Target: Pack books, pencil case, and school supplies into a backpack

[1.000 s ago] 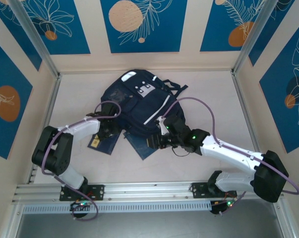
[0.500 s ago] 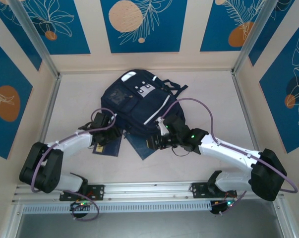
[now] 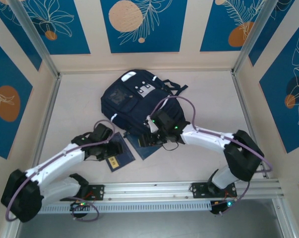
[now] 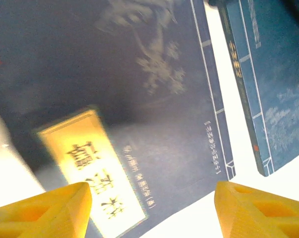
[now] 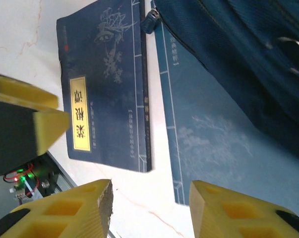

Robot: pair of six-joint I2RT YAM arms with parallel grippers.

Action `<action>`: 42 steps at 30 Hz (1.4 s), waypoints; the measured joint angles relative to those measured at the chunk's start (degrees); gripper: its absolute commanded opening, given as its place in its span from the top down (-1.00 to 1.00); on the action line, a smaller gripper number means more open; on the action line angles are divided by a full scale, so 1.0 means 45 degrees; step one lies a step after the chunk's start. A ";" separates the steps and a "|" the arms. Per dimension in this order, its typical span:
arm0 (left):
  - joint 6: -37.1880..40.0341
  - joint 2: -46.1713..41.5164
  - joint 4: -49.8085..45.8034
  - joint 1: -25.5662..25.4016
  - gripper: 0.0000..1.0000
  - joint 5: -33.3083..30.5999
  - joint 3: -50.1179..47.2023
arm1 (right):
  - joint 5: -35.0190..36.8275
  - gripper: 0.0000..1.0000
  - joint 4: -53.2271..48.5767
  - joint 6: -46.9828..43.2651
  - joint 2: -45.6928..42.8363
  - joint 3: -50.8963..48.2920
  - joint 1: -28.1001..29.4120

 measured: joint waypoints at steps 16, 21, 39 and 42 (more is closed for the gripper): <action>-0.0855 -0.1409 0.0821 0.1919 -0.06 -0.1554 -0.2161 | 0.1083 0.18 -0.3322 0.0068 0.6193 0.6887 0.1613; -0.0860 -0.0996 0.1749 0.1962 -0.07 -0.1438 -0.2841 | 0.1739 0.11 -0.4255 0.0063 0.7004 0.7485 0.1836; -0.0991 -0.1088 0.2977 0.2123 0.69 -0.1059 -0.3410 | 0.0355 0.04 -0.5236 0.0121 0.8276 0.9151 0.1729; -0.0986 -0.1093 0.3405 0.2147 0.78 -0.0981 -0.3502 | -0.0437 0.07 -0.4750 0.0321 0.8024 0.8670 0.1443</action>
